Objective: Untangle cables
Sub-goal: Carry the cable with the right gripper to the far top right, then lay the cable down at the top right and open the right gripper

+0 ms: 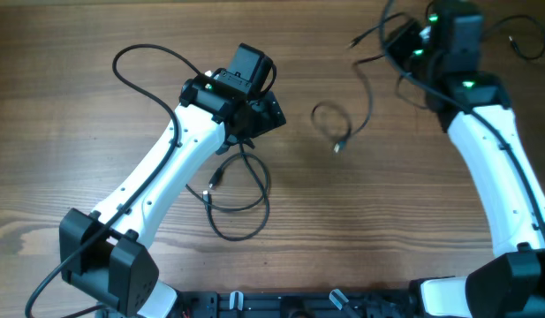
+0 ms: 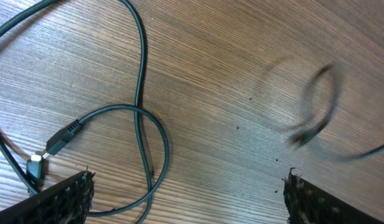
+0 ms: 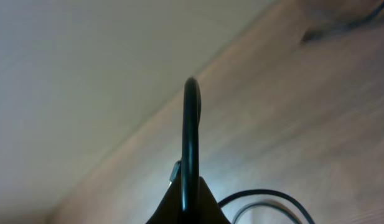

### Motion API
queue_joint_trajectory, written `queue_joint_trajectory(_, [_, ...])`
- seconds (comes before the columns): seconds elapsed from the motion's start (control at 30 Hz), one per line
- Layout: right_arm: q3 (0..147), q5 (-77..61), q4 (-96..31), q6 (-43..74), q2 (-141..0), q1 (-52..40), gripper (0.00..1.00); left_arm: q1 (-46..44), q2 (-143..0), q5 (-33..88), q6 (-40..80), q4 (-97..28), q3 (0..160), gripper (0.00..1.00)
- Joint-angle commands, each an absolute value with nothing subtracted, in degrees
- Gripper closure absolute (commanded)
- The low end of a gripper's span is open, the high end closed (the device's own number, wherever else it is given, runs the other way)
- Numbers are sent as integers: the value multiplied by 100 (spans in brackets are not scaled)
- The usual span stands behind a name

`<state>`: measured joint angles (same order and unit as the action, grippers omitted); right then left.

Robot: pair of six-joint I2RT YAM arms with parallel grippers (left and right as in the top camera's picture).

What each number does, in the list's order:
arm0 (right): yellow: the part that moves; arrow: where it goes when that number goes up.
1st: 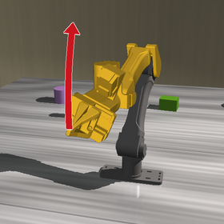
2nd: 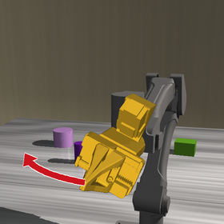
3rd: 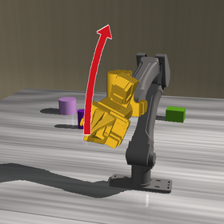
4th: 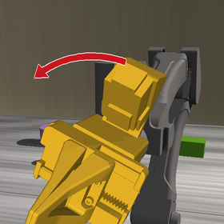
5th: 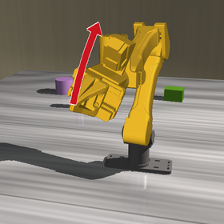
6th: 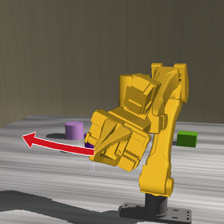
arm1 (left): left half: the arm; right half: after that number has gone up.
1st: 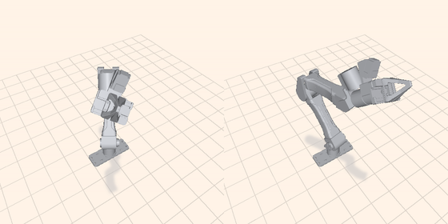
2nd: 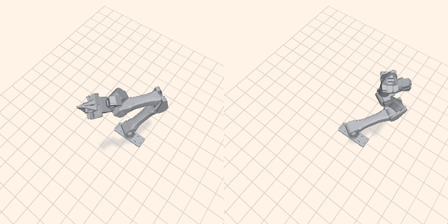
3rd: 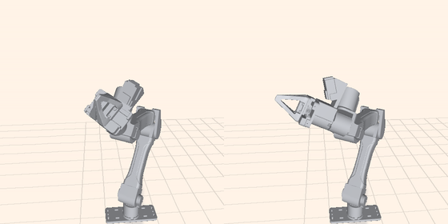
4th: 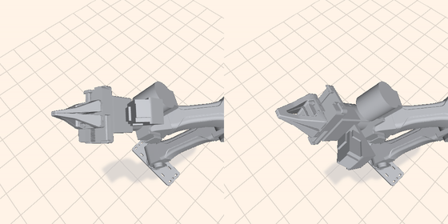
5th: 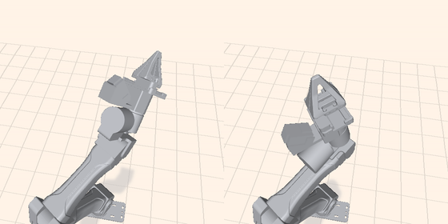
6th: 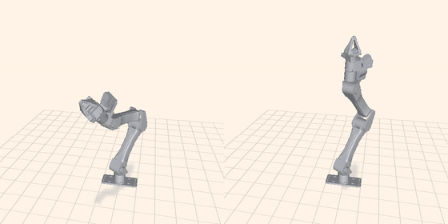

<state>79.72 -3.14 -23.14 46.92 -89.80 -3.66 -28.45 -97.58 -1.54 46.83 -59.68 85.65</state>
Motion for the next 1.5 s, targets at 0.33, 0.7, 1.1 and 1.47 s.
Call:
queue_joint_trajectory(0.33, [7992,-1457,-1640,3395,-9028,1796,96,-2853,-9843,-110,4696,-5804,8538,0])
queue_joint_trajectory(0.7, [7992,-373,-1763,3511,-9467,1850,96,-2856,-9843,-110,4696,-5806,8538,0])
queue_joint_trajectory(1.1, [7992,600,-974,2893,-10462,3247,85,-2856,-9843,-110,4696,-5830,8538,0])
queue_joint_trajectory(1.47, [7992,-292,-1940,3374,-10479,3334,0,-2856,-9843,-110,4696,-5830,8538,0])
